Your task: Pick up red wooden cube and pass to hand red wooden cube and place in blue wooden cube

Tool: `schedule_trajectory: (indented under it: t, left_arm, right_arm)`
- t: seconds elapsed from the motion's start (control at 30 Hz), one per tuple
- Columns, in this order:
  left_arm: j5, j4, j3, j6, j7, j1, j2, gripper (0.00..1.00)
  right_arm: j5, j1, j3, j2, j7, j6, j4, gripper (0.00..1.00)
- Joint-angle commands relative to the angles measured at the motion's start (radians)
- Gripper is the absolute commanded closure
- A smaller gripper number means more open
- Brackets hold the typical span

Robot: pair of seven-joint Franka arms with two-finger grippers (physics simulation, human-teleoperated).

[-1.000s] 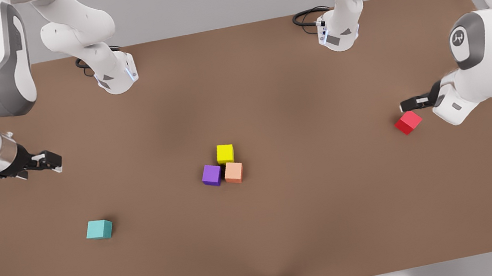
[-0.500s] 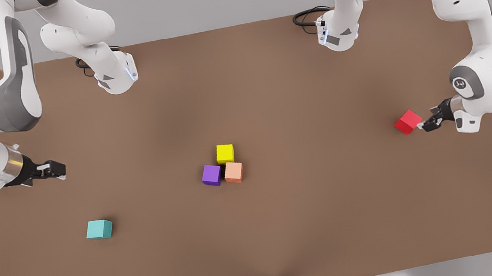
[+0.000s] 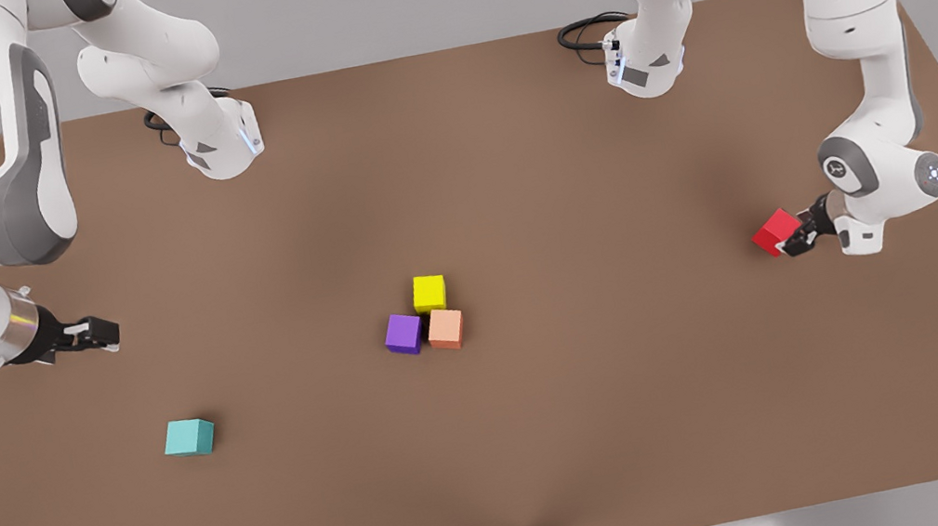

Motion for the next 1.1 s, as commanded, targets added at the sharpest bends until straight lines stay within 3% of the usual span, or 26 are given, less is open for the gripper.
schedule_trajectory:
  t: [0.0,0.43,0.5,0.53,0.73,0.8,0.9,0.97,1.03,1.07]
  left_arm:
    - [0.002,-0.009,0.000,0.014,-0.032,-0.004,-0.001,0.00]
    - [-0.003,-0.004,-0.004,0.034,-0.033,-0.030,0.061,0.00]
    - [-0.003,-0.003,-0.004,0.034,-0.035,-0.030,0.061,0.25]
    - [-0.003,-0.001,-0.004,0.034,-0.035,-0.030,0.061,0.28]
    - [-0.005,0.017,-0.035,0.026,-0.076,-0.032,0.036,0.29]
    - [-0.008,0.032,-0.092,0.024,-0.076,-0.033,0.015,0.29]
    - [-0.066,0.097,-0.141,-0.026,-0.076,-0.032,0.007,0.29]
    - [-0.213,0.190,-0.182,-0.110,-0.076,-0.032,0.027,0.29]
    - [-0.299,0.374,-0.202,-0.320,-0.078,-0.032,0.075,0.29]
    - [-0.307,0.489,-0.270,-0.423,-0.076,-0.032,0.093,0.29]
  right_arm:
    - [0.000,0.000,0.000,-0.001,-0.003,-0.005,0.002,0.00]
    - [-0.002,0.002,0.002,0.001,-0.011,-0.008,0.000,0.00]
    - [0.000,0.002,0.002,0.002,-0.014,-0.008,0.000,0.00]
    - [-0.002,0.002,0.002,0.002,-0.014,-0.008,0.000,0.00]
    - [-0.002,0.003,0.002,0.002,-0.014,-0.009,-0.001,0.00]
    - [-0.002,0.003,0.002,0.002,-0.014,-0.009,-0.001,0.00]
    - [-0.002,0.003,0.003,0.002,-0.014,-0.011,-0.001,0.00]
    - [-0.002,0.003,0.003,0.004,-0.014,-0.011,-0.001,0.00]
    - [-0.002,0.003,0.003,0.005,-0.013,-0.009,-0.001,0.00]
    - [-0.002,0.002,0.003,0.005,-0.013,-0.008,-0.001,0.00]
